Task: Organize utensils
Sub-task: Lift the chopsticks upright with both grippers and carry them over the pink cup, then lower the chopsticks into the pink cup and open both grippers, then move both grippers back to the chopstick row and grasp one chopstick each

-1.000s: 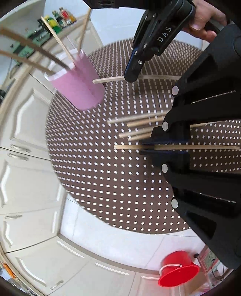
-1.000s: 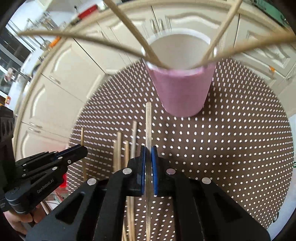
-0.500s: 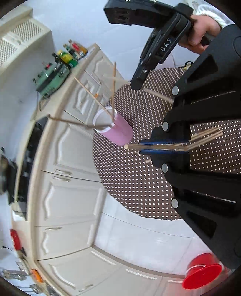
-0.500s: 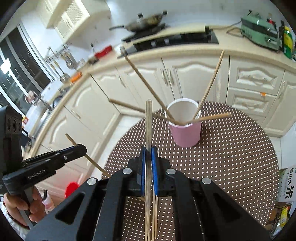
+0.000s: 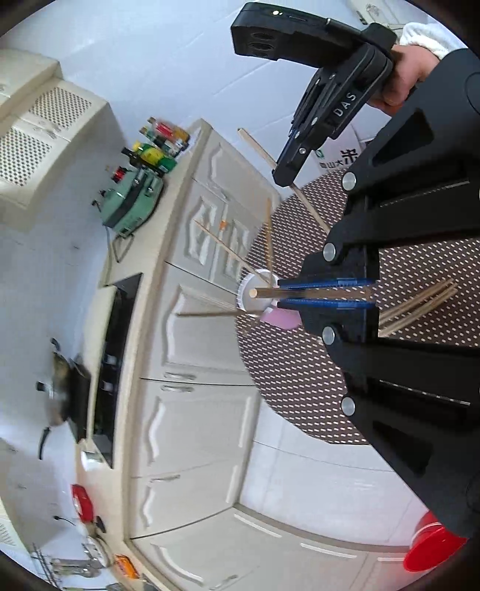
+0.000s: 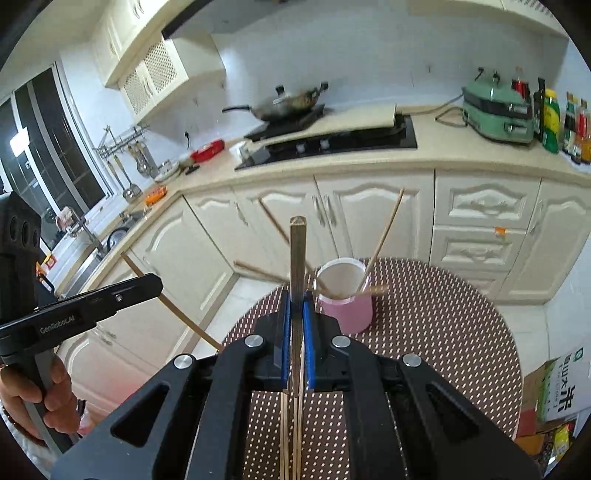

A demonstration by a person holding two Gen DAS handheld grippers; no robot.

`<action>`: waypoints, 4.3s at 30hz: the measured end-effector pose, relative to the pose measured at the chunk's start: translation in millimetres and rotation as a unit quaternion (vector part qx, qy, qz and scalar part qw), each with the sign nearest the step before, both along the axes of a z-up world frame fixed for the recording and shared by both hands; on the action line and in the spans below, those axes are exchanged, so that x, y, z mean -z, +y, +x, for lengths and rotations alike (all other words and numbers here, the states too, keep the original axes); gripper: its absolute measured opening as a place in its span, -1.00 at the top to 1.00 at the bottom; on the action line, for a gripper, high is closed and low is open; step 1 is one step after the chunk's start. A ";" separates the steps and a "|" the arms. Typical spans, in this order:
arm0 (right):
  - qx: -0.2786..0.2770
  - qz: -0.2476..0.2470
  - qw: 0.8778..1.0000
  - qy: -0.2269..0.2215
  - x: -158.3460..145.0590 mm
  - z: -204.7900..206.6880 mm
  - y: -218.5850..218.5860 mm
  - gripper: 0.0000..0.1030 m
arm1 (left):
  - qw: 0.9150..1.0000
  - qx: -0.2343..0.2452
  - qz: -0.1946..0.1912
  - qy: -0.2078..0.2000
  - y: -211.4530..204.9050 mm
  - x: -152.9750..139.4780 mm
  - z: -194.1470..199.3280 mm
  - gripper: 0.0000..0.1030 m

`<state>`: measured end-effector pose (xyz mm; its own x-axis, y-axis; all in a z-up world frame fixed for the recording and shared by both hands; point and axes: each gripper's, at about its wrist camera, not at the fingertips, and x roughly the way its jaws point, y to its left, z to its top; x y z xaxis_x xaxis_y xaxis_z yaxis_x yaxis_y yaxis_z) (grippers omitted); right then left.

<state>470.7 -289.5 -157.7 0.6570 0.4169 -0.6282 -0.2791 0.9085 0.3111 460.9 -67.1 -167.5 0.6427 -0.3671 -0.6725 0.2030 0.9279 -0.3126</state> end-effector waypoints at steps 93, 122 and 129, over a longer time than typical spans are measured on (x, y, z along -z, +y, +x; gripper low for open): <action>0.008 -0.037 0.997 0.070 46.4 -14.9 20.5 0.43 | 0.995 -0.010 0.024 0.095 -6.7 83.8 7.5 0.00; -0.056 -0.068 0.971 0.223 162.3 31.1 36.4 0.43 | 0.948 -0.004 0.119 0.295 -34.0 269.9 41.7 -0.01; -0.073 -0.076 0.964 0.243 181.0 40.7 48.5 0.43 | 0.942 -0.001 0.159 0.295 -50.0 270.5 56.8 -0.02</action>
